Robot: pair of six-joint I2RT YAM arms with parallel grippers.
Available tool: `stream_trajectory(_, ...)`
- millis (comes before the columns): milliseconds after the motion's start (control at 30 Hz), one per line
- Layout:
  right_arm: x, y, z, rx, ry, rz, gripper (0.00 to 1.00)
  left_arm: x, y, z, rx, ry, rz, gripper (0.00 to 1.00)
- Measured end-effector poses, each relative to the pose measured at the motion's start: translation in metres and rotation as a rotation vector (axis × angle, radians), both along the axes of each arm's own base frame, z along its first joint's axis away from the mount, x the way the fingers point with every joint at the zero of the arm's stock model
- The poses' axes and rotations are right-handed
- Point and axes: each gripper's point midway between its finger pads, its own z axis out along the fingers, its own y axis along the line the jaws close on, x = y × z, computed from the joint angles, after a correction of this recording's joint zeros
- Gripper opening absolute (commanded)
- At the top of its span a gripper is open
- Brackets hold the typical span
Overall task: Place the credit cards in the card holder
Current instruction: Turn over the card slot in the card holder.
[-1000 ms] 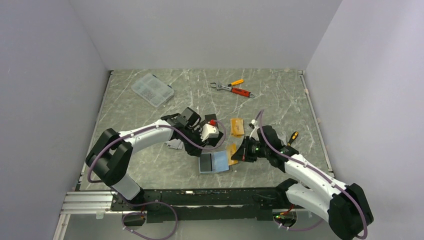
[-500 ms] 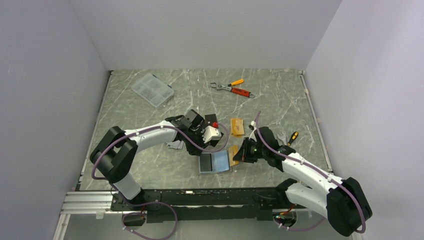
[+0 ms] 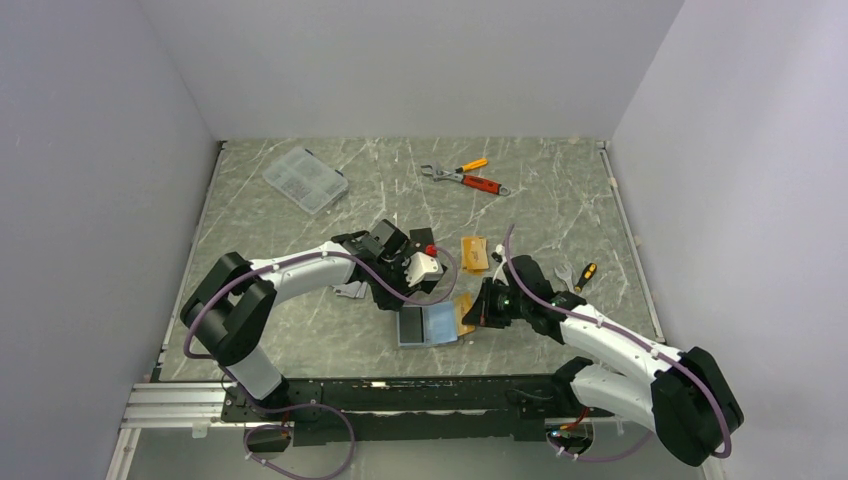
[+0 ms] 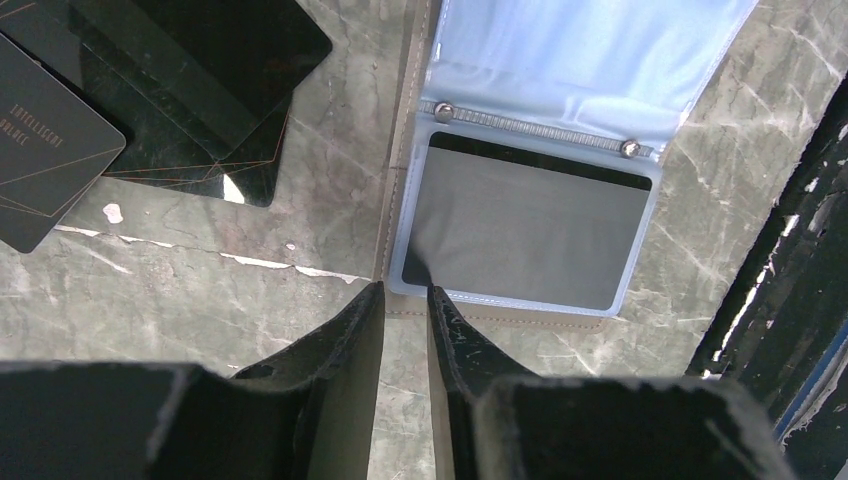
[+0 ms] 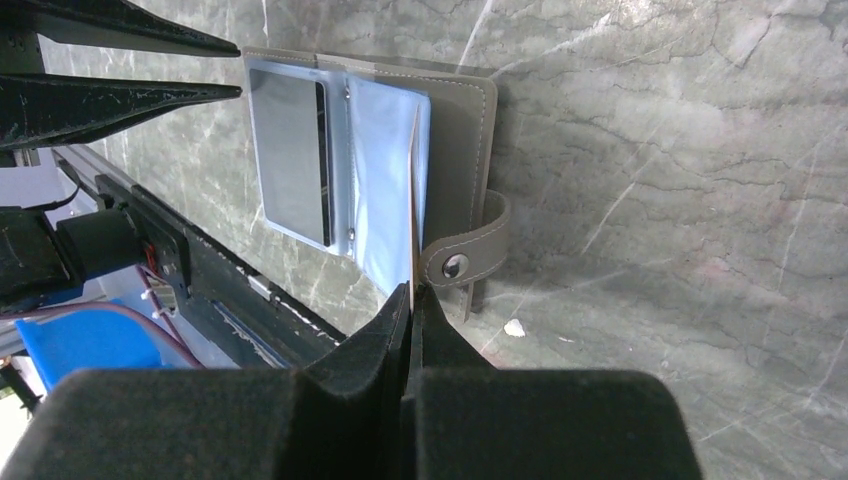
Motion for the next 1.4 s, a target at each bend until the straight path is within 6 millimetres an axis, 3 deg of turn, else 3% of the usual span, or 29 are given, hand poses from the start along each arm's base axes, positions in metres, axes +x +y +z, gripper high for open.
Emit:
stream_trajectory(400, -0.002, -0.001, -0.006, -0.016, 0.003, 0.0, 0.0, 0.0, 0.002, -0.004, 0.012, -0.003, 0.0, 0.26)
stream_trajectory(667, -0.004, 0.003, 0.0, -0.005, -0.021, 0.014, 0.0, -0.002, 0.007, -0.009, 0.031, -0.005, -0.005, 0.24)
stream_trajectory(900, 0.002, -0.008, 0.007, -0.051, -0.059, -0.031, 0.0, -0.001, 0.007, -0.01, 0.033, -0.011, -0.01, 0.23)
stream_trajectory(1400, -0.004, 0.004, 0.009, -0.018, -0.054, 0.015, 0.0, 0.0, 0.008, -0.011, 0.039, -0.017, -0.011, 0.2)
